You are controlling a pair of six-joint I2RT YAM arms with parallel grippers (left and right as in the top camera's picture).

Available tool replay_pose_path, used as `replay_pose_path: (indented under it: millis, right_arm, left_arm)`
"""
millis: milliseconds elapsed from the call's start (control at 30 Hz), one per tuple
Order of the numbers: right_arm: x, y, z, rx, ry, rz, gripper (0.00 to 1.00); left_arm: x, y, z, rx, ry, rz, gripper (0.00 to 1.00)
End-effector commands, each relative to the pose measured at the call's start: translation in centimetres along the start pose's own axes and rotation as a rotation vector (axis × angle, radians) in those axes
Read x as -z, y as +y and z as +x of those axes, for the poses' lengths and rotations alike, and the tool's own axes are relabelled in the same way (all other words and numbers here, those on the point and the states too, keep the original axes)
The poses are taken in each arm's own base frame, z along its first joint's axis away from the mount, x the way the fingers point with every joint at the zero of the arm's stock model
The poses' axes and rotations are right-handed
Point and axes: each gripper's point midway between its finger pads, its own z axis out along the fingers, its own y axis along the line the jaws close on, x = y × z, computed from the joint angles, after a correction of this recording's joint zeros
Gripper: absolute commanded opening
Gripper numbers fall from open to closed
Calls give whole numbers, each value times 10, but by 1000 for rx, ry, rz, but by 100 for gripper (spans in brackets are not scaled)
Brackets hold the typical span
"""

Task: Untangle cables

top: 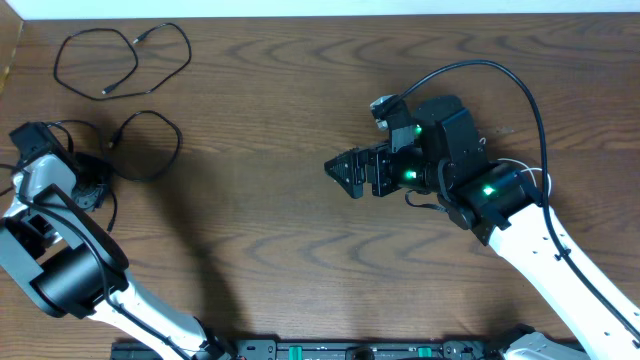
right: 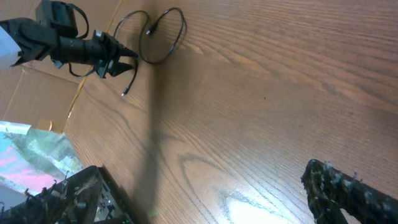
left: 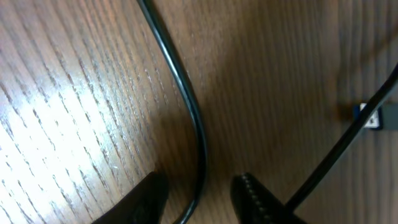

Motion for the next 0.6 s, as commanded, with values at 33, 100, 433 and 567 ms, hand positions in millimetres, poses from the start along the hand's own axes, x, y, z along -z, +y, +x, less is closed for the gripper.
replay_pose_path:
  millis: [33,100,433,567]
  right_arm:
    - [-1,1,1,-1,2,0,99]
    - [-1,1,1,-1,2,0,99]
    - [-1,0,2,-3,5,2,99]
    - [-1,0,3,-4,8,4,99]
  left_arm:
    - [-18,30,15,-20,8,-143,33]
    - [-19,39,17,-27,-7,-188,32]
    - [-34,54,28,-45,24,-251,27]
    - [-39,57,31,-45,38,-260,15]
